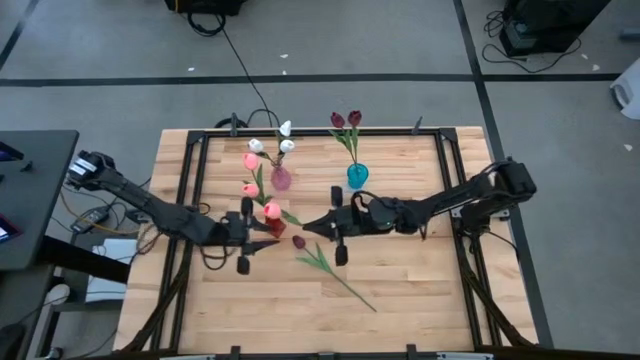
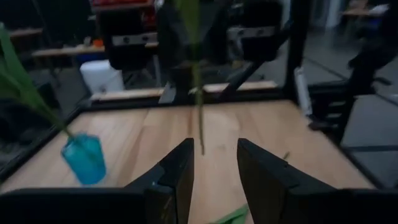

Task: Sort flowers into vase by color
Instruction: Put the pink flower into the red vase

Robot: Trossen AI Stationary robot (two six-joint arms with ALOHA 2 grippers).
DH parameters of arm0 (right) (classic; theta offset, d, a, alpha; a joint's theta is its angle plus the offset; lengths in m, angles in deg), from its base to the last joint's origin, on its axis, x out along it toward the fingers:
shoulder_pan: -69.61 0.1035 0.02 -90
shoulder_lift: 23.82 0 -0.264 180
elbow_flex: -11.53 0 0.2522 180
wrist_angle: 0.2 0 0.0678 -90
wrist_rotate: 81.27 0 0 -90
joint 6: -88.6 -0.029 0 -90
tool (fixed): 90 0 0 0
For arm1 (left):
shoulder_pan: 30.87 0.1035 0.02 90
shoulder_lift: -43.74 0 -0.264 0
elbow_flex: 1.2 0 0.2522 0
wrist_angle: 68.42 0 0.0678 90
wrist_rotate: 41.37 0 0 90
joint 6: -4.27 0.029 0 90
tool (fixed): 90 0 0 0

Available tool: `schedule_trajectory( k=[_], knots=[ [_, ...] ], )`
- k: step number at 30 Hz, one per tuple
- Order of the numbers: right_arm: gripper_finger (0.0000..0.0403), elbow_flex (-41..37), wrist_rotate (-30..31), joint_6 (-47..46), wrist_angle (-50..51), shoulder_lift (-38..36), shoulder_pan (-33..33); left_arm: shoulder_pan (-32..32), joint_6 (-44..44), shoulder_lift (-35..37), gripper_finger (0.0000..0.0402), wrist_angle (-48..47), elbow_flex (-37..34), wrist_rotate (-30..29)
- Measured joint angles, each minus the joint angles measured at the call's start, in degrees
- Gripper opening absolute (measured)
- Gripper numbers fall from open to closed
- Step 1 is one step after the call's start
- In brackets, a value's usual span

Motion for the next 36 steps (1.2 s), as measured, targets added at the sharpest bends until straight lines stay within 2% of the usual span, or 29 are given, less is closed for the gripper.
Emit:
schedule_trajectory(
  k=[7, 11, 22, 28, 31, 36],
  knots=[
    [0.0007, 0.2, -2.1, 0.0, -8.0, 5.0, -1.9, 4.6, -1.0, -8.1, 0.0128, -3.8, 5.2, 2.3],
    [0.0007, 1.7, -3.0, 0.6, -7.2, 5.9, -2.2, 7.2, -2.1, -10.5, 0.0128, -6.5, 8.5, 2.6],
    [0.0007, 3.5, -2.2, 5.0, -6.9, 6.6, -1.9, 10.3, -2.2, -12.2, 0.0128, -4.8, 11.4, 10.5],
    [0.0007, 3.5, -2.4, 5.1, -7.8, 6.6, -1.9, 10.3, -1.4, -12.6, 0.0126, -3.2, 11.4, 10.0],
    [0.0007, 3.5, -2.5, 5.0, -7.7, 6.6, -1.9, 10.3, -1.0, -12.6, 0.0106, -2.4, 11.4, 9.5],
    [0.0007, 3.5, -2.5, 4.4, -6.8, 6.6, -1.9, 10.3, -1.0, -12.6, 0.0030, -1.0, 11.4, 9.1]
  ],
)
